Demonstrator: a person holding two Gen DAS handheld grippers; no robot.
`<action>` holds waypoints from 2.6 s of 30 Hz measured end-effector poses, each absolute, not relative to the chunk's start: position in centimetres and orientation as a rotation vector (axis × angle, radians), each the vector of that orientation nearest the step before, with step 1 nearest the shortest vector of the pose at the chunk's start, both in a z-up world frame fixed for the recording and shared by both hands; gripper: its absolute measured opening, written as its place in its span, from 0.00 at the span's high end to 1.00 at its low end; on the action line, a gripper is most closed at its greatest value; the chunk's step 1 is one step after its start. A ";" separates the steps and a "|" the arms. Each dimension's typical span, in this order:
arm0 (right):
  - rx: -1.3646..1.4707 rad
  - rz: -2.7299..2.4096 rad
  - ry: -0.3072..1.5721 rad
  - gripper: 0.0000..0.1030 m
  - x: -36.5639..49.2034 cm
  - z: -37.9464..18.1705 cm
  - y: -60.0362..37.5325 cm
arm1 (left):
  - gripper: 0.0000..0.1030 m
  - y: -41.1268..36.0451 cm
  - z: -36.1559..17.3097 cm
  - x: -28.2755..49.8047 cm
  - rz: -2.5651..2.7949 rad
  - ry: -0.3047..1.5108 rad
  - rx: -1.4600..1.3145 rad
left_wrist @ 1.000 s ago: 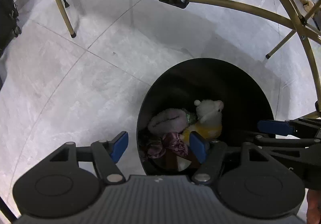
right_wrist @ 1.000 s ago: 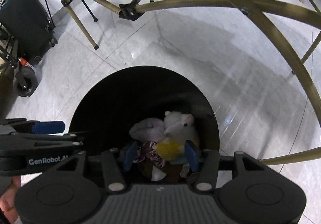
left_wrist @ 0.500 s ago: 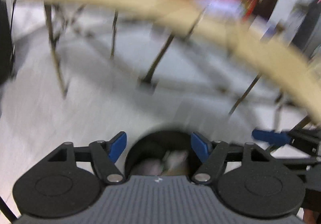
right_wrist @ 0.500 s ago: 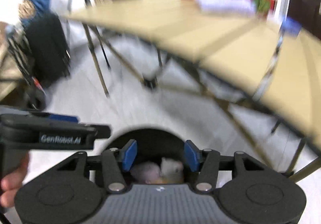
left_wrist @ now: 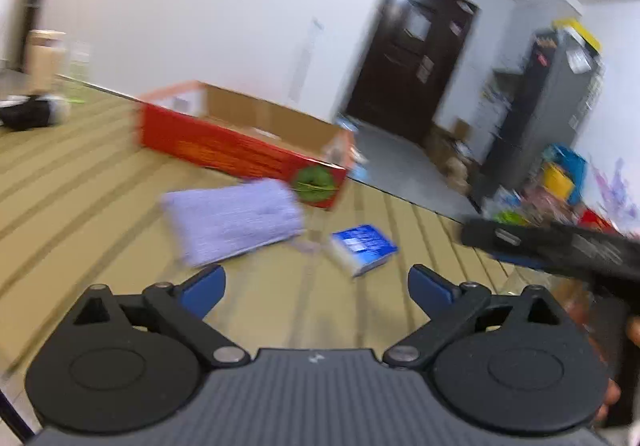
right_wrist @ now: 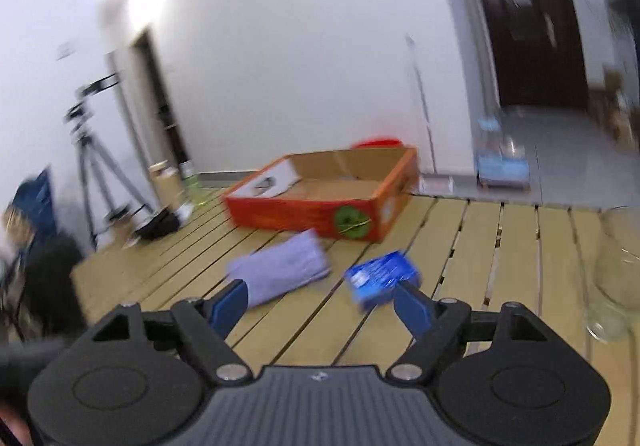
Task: Collect trash
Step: 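Close both grippers on the blue tissue pack on the table, then carry the blue tissue pack over the bin and open both grippers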
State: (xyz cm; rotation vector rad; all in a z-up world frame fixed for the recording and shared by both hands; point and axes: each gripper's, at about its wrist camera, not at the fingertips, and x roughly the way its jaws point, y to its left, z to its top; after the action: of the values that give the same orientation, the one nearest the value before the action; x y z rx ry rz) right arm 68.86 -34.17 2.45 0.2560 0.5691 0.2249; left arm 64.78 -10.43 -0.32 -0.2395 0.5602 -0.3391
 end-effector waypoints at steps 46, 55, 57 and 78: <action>0.259 0.394 0.669 0.95 43.2 -4.4 -18.1 | 0.80 2.7 -6.0 40.3 -0.314 0.642 -0.475; 0.249 0.399 0.877 0.94 44.1 -10.5 -15.1 | 0.80 5.0 -11.9 41.1 -0.237 0.818 -0.485; 0.259 0.398 0.945 0.94 45.3 -12.6 -15.2 | 0.80 5.3 -13.9 42.2 -0.221 0.903 -0.520; 0.186 0.270 1.242 0.62 51.8 -24.5 -14.3 | 0.41 2.6 -24.1 47.6 0.037 1.188 -0.220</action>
State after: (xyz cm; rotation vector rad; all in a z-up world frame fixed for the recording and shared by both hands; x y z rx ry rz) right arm 51.84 -14.33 -24.47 0.1862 1.2420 0.2704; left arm 47.56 2.58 -24.09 -0.2198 1.1883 0.0374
